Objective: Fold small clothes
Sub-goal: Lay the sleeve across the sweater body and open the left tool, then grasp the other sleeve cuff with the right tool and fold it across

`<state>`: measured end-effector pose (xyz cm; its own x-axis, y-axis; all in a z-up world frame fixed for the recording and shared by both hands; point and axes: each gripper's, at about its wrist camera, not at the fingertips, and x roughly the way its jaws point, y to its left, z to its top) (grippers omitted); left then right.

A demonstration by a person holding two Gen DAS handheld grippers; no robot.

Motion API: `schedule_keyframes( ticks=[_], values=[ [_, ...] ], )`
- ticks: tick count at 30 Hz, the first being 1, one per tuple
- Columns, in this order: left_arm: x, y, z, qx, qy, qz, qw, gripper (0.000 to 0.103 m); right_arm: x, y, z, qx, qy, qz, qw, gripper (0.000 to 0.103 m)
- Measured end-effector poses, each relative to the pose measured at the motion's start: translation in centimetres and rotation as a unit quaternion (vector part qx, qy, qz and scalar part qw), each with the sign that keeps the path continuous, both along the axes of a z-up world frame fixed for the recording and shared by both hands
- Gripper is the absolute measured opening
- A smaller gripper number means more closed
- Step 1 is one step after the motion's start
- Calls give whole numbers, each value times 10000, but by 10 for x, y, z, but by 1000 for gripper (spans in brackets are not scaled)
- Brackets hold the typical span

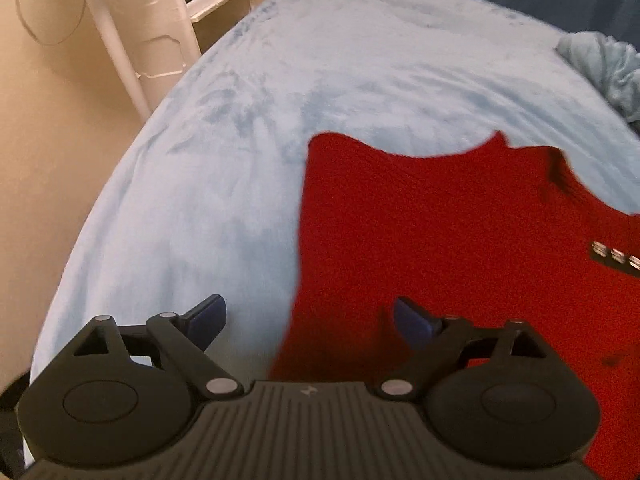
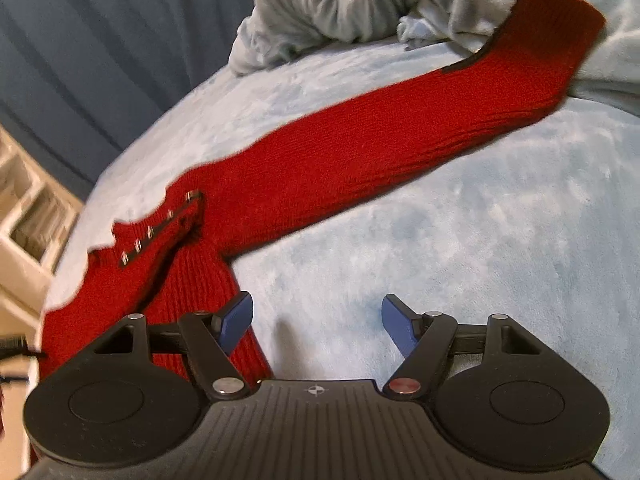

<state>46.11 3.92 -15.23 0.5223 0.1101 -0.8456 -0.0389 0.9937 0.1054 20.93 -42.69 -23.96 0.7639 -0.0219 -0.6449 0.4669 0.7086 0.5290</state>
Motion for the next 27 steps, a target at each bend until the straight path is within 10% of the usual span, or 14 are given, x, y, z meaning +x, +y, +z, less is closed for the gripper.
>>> schedule_keyframes(
  ticks=[11, 27],
  values=[
    [-129, -20, 29, -545, 36, -65, 9985, 94, -22, -20, 18, -195, -325, -795, 9961, 73],
    [-133, -33, 54, -640, -134, -81, 9978, 94, -25, -113, 13, 83, -188, -2092, 9777, 74]
  ],
)
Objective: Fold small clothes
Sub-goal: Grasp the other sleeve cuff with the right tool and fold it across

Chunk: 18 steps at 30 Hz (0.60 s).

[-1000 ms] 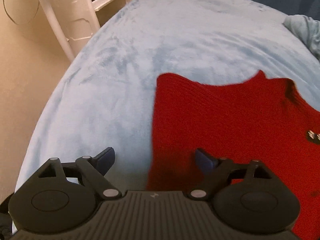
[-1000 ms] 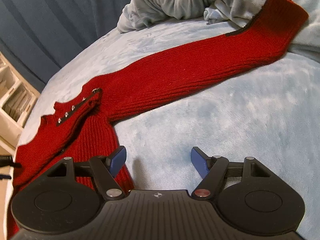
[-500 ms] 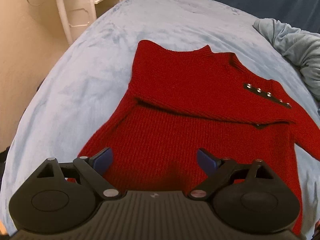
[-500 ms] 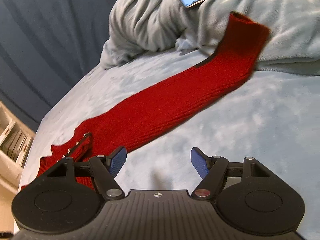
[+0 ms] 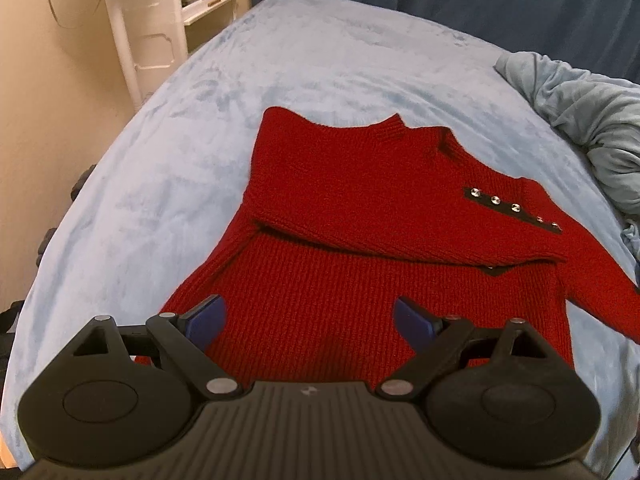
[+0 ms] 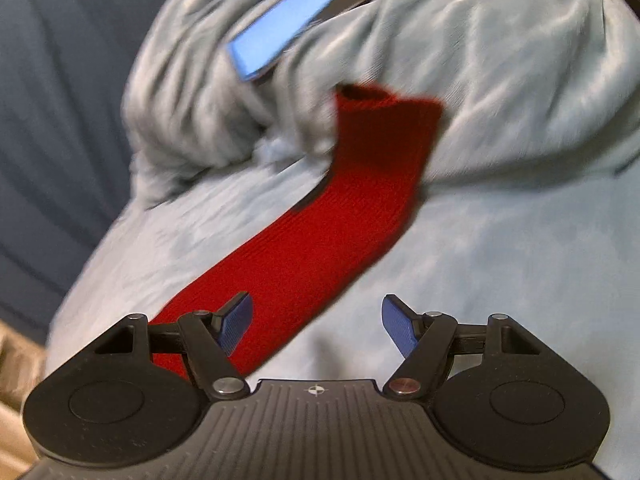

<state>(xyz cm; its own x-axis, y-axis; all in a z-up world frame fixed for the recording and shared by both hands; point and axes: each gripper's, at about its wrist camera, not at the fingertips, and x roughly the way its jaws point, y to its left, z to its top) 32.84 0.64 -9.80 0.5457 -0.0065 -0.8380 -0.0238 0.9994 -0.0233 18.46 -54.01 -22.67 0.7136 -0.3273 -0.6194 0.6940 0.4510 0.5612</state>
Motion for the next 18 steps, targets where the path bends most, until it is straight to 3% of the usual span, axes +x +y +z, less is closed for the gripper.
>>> schedule_keyframes(
  ticks=[4, 6, 8, 9, 10, 13, 18],
  values=[
    [6, 3, -7, -12, 65, 66, 10000, 94, 21, -43, -21, -49, 518, -307, 9982, 74],
    [9, 4, -11, 67, 83, 57, 9999, 94, 32, -58, -31, 30, 530, -278, 9982, 77],
    [11, 5, -13, 73, 101, 64, 9999, 94, 43, -62, -31, -66, 443, -169, 9989, 56],
    [12, 6, -14, 61, 113, 78, 9999, 94, 49, -64, -32, -21, 330, 25, 9995, 21],
    [13, 8, -14, 47, 112, 98, 9999, 94, 54, -64, -32, -9, 321, 80, 9995, 15],
    [15, 12, -12, 15, 46, 142, 9999, 94, 50, -64, -21, 53, -23, 21, 10000, 15],
    [21, 24, -12, -187, 54, 276, 9994, 94, 22, -50, 13, 334, -1029, -3, 9941, 15]
  ],
)
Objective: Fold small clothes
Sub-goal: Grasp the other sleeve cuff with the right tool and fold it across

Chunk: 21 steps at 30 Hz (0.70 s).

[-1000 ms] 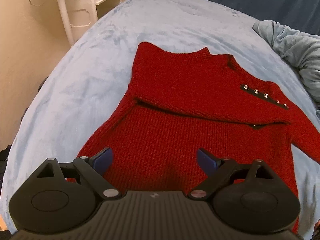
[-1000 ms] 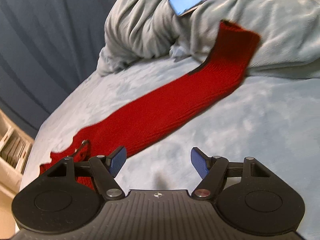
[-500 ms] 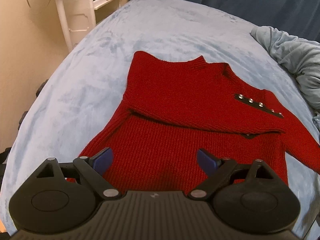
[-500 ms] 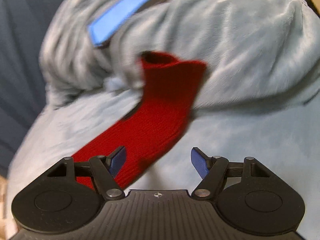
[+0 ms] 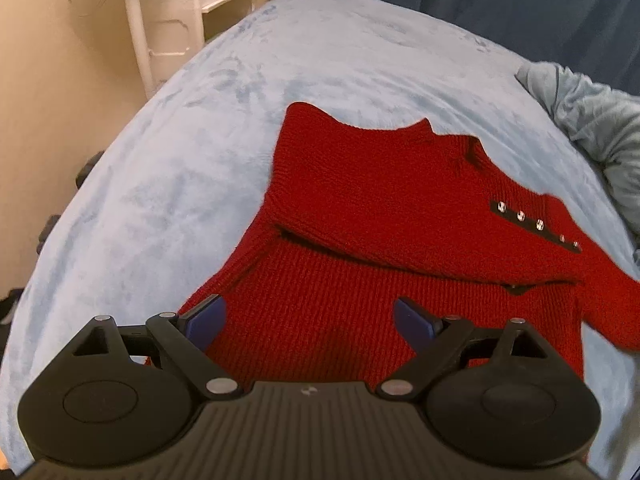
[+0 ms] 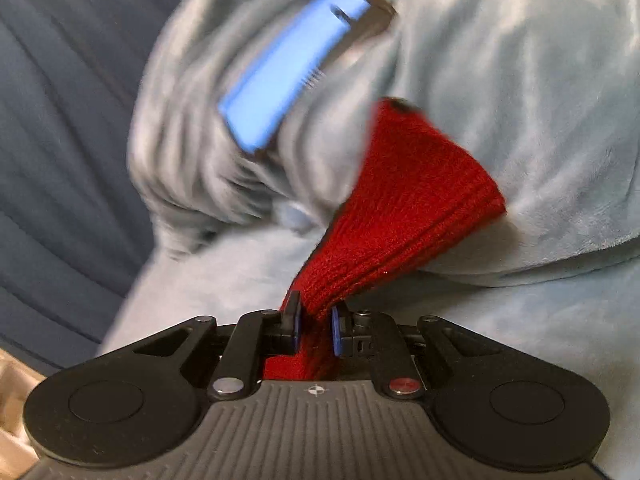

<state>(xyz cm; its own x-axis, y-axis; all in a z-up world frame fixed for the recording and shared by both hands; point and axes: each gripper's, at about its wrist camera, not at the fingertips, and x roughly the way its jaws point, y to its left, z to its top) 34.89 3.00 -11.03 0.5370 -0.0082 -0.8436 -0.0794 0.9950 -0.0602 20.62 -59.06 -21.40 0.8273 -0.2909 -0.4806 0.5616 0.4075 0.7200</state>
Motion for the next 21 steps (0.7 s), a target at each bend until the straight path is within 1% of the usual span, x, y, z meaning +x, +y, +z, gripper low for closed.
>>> schedule_keyframes(
  ticks=[1, 2, 5, 6, 8, 10, 12, 13, 14, 15, 16, 17, 18, 19, 20, 21],
  values=[
    [1, 2, 0, -40, -3, 35, 10000, 94, -1, 3, 4, -54, -21, 18, 10000, 15],
    [2, 5, 1, -82, -9, 71, 9999, 94, 0, 4, 7, -129, 57, 40, 9999, 15],
    [3, 15, 3, -141, -3, 145, 9998, 94, 19, 5, 6, -331, 820, 91, 9960, 15],
    [3, 19, 3, -144, 3, 160, 9998, 94, 26, 6, 8, -392, 991, 100, 9943, 15],
    [0, 30, 2, -165, -11, 210, 9996, 94, 40, 16, 23, -713, 1068, 208, 9915, 15],
    [-2, 40, 0, -160, -4, 257, 9995, 94, 59, 38, 51, -1235, 995, 420, 9865, 15],
    [-4, 54, -1, -156, 6, 353, 9993, 94, 83, 77, 87, -1953, 802, 757, 9745, 15],
    [-6, 61, -1, -176, 6, 399, 9990, 94, 95, 100, 103, -2307, 694, 934, 9660, 15],
    [-8, 69, 0, -214, 2, 466, 9987, 94, 107, 128, 120, -2680, 530, 1156, 9550, 15],
    [-11, 76, 2, -245, -14, 515, 9984, 94, 120, 164, 136, -3058, 303, 1448, 9405, 15],
    [-15, 85, 3, -268, -55, 575, 9980, 94, 126, 192, 146, -3299, 132, 1698, 9285, 15],
    [-18, 92, 5, -270, -88, 624, 9976, 94, 134, 226, 153, -3554, -67, 2042, 9121, 15],
    [-21, 100, 5, -267, -114, 674, 9973, 94, 141, 264, 155, -3769, -245, 2420, 8937, 15],
    [-25, 107, 4, -265, -120, 730, 9969, 94, 145, 296, 151, -3888, -348, 2767, 8781, 18],
    [-27, 113, 3, -270, -102, 773, 9966, 94, 151, 334, 139, -3940, -366, 3271, 8581, 19],
    [-30, 118, 0, -275, -62, 801, 9964, 94, 158, 362, 125, -3886, -254, 3726, 8423, 25]
  ],
)
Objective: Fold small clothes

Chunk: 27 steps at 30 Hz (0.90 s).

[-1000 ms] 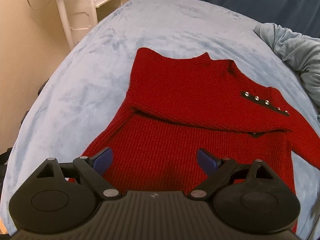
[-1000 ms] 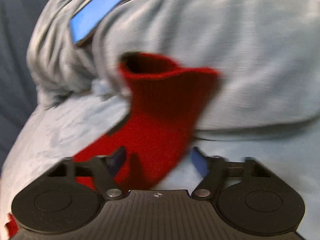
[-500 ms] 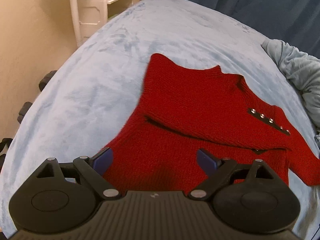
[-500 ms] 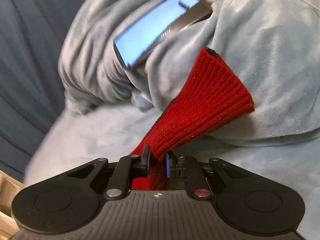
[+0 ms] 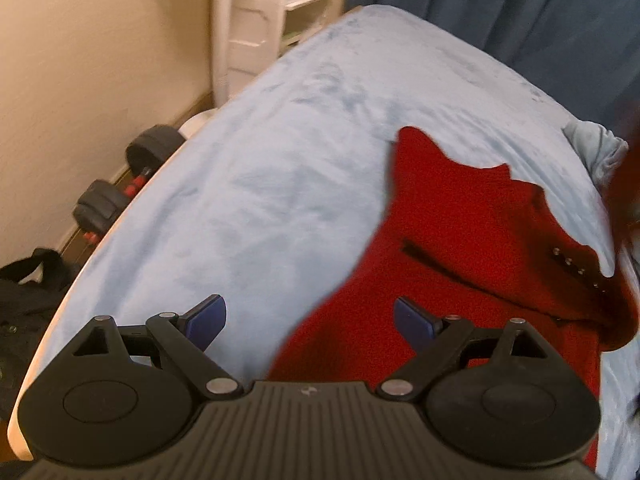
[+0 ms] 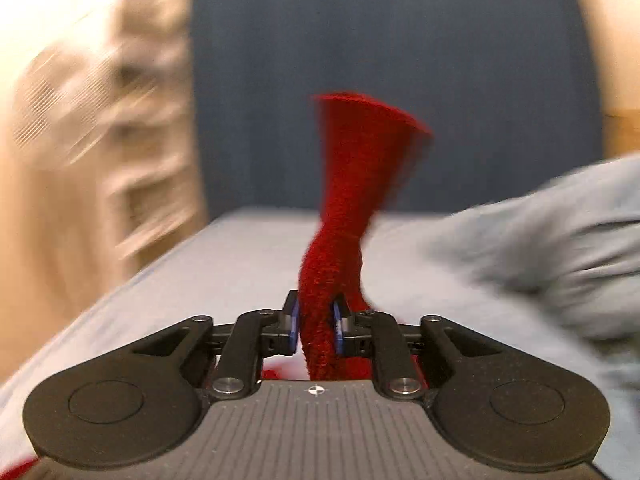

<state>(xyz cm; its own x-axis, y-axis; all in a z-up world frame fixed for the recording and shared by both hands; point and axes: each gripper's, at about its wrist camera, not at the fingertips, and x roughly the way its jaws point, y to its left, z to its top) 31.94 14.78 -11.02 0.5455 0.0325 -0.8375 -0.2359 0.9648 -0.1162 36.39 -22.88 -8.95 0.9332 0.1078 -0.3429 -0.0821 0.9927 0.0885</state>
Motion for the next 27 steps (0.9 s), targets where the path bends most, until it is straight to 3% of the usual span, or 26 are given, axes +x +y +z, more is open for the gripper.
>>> schedule_keyframes(
  ticks=[1, 2, 4, 5, 9, 13, 17, 21, 27],
  values=[
    [-1, 5, -3, 1, 63, 26, 10000, 94, 7, 30, -22, -51, 498, 471, 9976, 41],
    [-3, 8, -6, 10, 130, 59, 9999, 94, 12, 51, -40, -127, 985, 760, 9921, 48],
    [-6, 13, -9, -4, 162, 65, 9998, 94, 13, 82, -83, -226, 1986, 925, 9754, 52],
    [-8, 14, -11, -9, 141, 29, 9999, 94, 9, 84, -96, -171, 2237, 848, 9708, 52],
    [-6, 4, -21, 46, 196, -172, 9996, 94, -17, 30, -93, 528, 2162, 236, 9746, 55],
    [8, -19, -24, -206, 101, -443, 9988, 94, -40, -29, -72, 672, 1856, -499, 9791, 55],
    [53, -63, -13, -282, -279, -1012, 9941, 94, -65, -78, -61, 913, 1663, -1039, 9763, 56],
    [111, -110, -17, -347, -175, -1520, 9876, 94, -78, -106, -81, 1187, 1669, -1411, 9686, 57],
    [162, -157, -40, -70, 269, -1716, 9848, 94, -100, -122, -118, 1458, 2046, -1771, 9516, 57]
  ],
)
